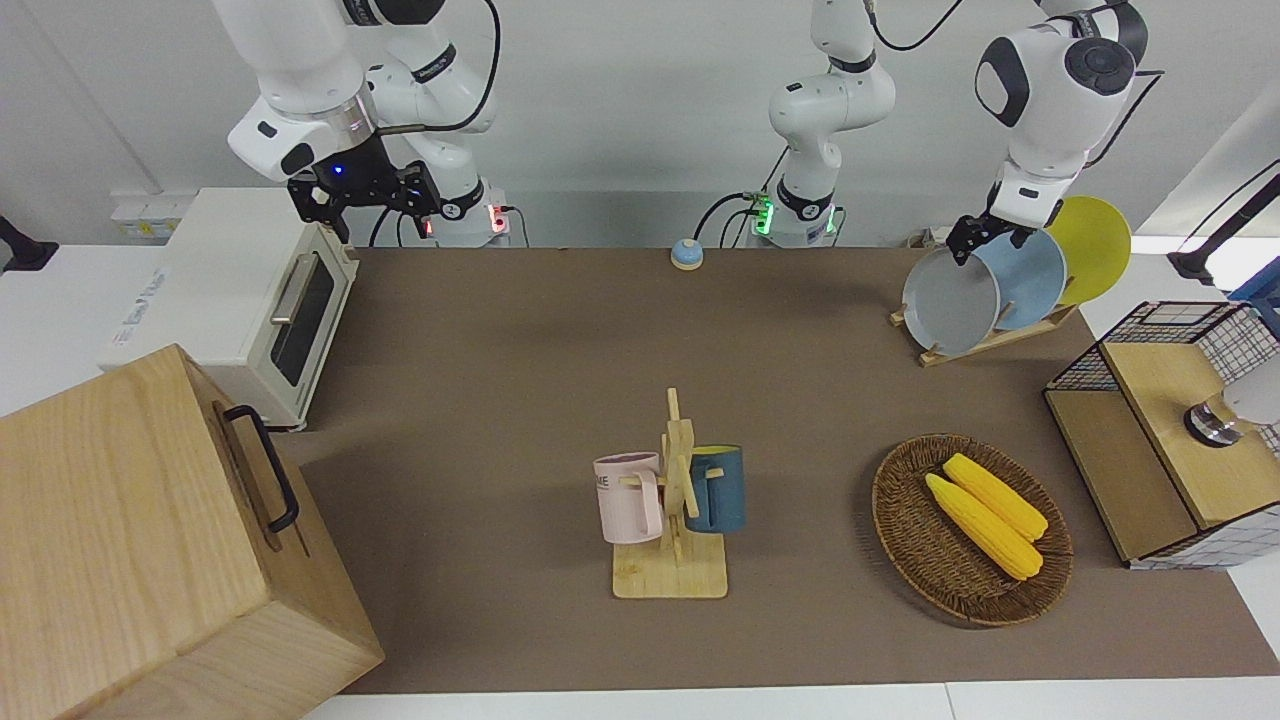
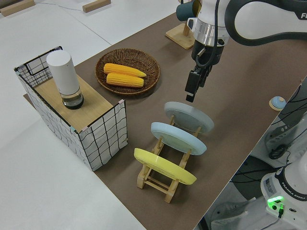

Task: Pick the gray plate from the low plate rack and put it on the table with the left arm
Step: 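Lower the left gripper to the gray plate in the low rack, then grasp the rim of the gray plate with the left gripper, then lift the plate out of the rack and carry it away from the rack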

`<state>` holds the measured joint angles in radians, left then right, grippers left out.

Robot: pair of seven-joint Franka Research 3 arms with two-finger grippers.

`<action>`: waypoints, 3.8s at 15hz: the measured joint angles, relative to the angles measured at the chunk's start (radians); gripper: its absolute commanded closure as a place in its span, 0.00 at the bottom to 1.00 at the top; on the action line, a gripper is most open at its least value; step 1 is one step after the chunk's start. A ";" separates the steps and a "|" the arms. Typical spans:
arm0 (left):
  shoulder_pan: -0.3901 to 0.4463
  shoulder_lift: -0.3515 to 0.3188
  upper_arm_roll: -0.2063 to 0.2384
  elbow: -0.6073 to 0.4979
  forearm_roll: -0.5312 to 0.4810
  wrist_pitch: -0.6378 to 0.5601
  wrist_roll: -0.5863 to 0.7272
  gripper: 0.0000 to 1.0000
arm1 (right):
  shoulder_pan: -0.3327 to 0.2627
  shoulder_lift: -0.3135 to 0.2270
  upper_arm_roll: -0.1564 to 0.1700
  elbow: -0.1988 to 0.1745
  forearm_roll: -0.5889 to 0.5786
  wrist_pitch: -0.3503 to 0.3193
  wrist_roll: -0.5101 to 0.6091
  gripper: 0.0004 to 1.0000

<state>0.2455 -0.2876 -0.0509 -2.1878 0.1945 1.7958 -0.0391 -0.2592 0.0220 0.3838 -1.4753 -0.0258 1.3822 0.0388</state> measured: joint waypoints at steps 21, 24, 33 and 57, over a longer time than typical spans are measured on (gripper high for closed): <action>0.055 0.007 -0.010 -0.133 0.049 0.179 -0.018 0.95 | 0.000 0.000 0.000 0.000 0.000 0.000 0.000 0.02; 0.055 0.007 -0.011 -0.132 0.051 0.179 -0.018 0.95 | 0.000 0.000 0.000 0.000 0.000 0.000 0.000 0.02; 0.048 -0.001 -0.024 0.053 0.059 -0.046 -0.017 0.95 | 0.000 0.000 0.000 0.000 0.000 0.000 0.000 0.02; -0.071 0.165 -0.023 0.074 -0.672 -0.087 0.356 0.95 | 0.000 0.000 0.000 0.000 0.000 0.000 0.000 0.02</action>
<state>0.1741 -0.1227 -0.0743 -2.1142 -0.4772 1.7088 0.3172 -0.2592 0.0220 0.3838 -1.4753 -0.0258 1.3822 0.0388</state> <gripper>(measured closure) 0.877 0.013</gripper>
